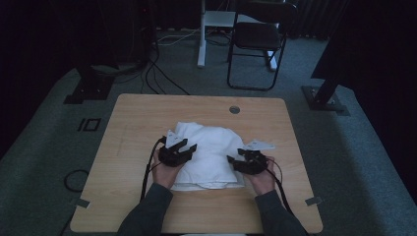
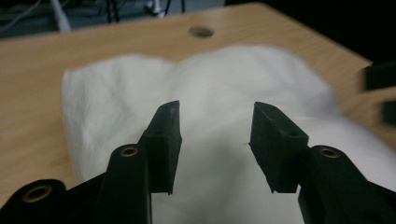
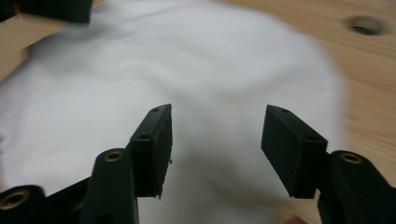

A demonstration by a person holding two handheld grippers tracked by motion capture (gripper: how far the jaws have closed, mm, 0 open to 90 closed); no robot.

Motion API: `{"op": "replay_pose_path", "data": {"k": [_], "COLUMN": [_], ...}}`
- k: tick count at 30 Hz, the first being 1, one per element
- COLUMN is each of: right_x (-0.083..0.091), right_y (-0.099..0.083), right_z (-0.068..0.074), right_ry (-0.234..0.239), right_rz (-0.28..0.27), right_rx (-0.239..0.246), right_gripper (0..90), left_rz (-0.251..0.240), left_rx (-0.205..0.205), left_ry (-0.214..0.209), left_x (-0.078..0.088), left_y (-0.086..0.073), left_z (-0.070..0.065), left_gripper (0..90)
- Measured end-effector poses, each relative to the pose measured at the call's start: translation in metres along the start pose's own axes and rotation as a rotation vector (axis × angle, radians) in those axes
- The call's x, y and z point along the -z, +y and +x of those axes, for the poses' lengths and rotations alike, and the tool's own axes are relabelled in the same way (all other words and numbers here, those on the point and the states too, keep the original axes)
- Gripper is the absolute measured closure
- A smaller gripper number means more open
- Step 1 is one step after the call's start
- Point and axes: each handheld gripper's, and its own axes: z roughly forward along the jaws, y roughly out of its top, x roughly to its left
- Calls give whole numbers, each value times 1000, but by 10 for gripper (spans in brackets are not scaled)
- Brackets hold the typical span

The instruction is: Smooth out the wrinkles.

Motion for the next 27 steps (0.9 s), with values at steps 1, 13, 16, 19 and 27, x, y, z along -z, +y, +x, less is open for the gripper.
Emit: {"op": "replay_pose_path", "data": {"k": [1,13,16,19,27], "right_x": [-8,-55,-62,-68,-81], "right_y": [-2,-29,-26,-22,-13], "right_z": [11,12,6,0,-15], "right_ry": [31,-40,-39,-32,-36], "right_rz": [16,166,157,143,111], "right_rx": [36,71,39,24,-6], "right_gripper": [415,454,454,454,435], "left_rz": [5,131,129,119,111], "left_rx": [-13,-103,-91,-59,-38], "left_ry": [-4,54,68,74,94], "left_x": [6,14,4,-3,-13], "left_y": [-3,-61,-55,-50,-43], "left_z": [-4,-16,-7,2,8], "left_gripper": [516,518,519,519,511]}}
